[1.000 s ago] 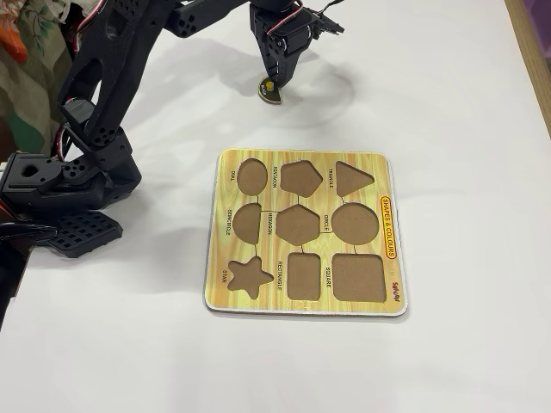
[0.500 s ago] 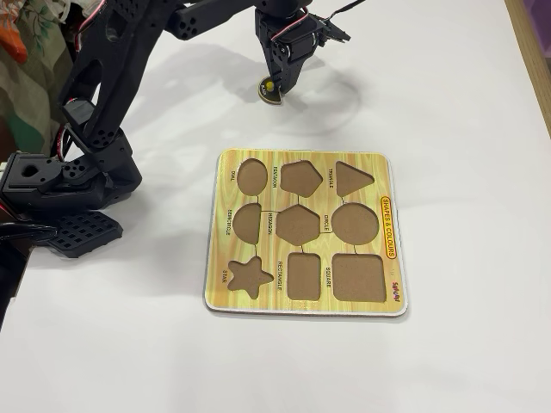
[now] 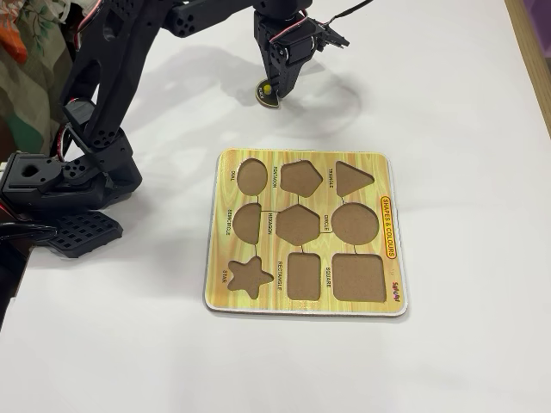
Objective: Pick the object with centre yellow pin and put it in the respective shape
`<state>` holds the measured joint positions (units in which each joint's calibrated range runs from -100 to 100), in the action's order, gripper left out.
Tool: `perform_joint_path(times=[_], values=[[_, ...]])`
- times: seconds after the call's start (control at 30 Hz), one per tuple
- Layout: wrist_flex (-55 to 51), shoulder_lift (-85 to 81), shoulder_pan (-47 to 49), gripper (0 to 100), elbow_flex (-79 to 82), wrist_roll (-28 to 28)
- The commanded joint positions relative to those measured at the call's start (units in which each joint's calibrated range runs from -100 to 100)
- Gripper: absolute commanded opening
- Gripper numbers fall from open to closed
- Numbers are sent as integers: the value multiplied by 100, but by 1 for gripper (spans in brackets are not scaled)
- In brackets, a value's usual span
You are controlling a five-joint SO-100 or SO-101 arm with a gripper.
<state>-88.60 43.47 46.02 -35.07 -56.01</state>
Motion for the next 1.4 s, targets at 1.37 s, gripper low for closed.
perform_joint_path(times=[1.37], values=[[-59,-330,66,6,-72,20]])
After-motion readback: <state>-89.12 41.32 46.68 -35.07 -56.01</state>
